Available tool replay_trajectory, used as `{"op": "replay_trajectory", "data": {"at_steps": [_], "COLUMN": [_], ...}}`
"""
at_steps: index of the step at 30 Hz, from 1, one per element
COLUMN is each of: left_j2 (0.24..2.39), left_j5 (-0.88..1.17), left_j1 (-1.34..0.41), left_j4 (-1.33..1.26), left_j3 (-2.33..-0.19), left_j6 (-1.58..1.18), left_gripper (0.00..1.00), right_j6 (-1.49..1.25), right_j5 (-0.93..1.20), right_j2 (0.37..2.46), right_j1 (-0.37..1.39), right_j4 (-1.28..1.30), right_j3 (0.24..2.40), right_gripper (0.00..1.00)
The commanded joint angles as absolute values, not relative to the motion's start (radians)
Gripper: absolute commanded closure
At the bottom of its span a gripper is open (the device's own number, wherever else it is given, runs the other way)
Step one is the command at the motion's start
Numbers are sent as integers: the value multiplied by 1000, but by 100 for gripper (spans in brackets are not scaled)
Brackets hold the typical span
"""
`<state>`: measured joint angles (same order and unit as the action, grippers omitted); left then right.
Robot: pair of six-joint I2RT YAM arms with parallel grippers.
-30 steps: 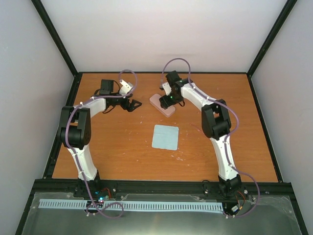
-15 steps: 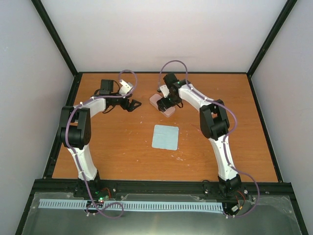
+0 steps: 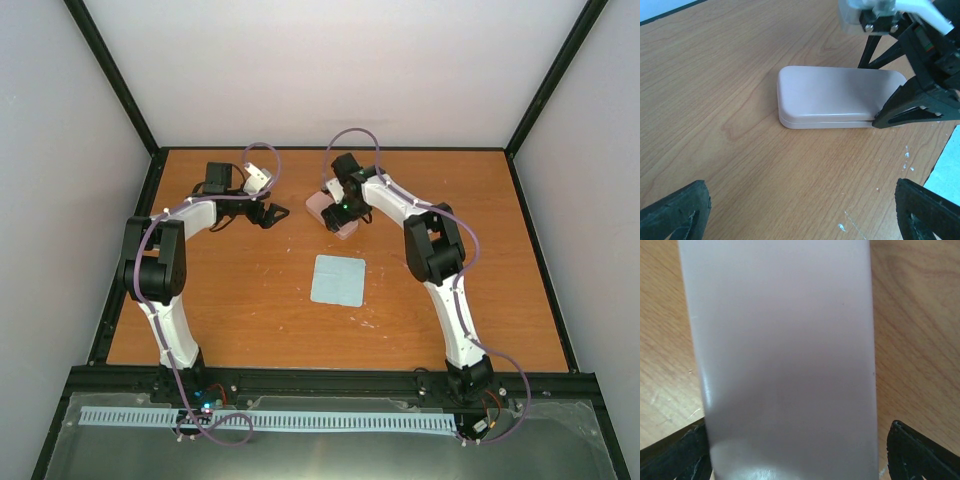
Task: Organize the sunglasses
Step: Pick up the sunglasses case from the center of the board.
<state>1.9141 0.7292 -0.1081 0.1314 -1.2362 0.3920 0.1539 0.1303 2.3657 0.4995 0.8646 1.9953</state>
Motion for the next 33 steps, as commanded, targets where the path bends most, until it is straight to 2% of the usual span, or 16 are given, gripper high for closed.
{"op": "replay_trajectory", "data": {"at_steps": [1, 5, 10, 15, 18, 29, 33], "left_j2": [1927, 1925, 1929, 1958, 1990, 2065, 2066], "left_j5": [744, 744, 751, 758, 759, 799, 849], "left_j1": [-106, -105, -106, -107, -109, -130, -131], "left_j4": [132, 132, 132, 152, 190, 231, 224], "left_j3": [-1254, -1253, -1256, -1272, -1301, -1388, -1390], "left_j6": [411, 411, 411, 403, 388, 348, 331], "left_gripper": [1, 1, 0, 1, 0, 0, 1], "right_j6": [159, 155, 155, 149, 144, 91, 74], "right_j5": [117, 131, 160, 230, 287, 615, 641], "right_j2": [2410, 2419, 2398, 2348, 2308, 2200, 2200], "right_j1": [506, 506, 506, 503, 498, 489, 489], "right_j4": [871, 879, 886, 908, 910, 901, 891], "right_j3": [2027, 2028, 2030, 2017, 1976, 1903, 1909], "right_gripper": [10, 15, 30, 65, 76, 77, 77]}}
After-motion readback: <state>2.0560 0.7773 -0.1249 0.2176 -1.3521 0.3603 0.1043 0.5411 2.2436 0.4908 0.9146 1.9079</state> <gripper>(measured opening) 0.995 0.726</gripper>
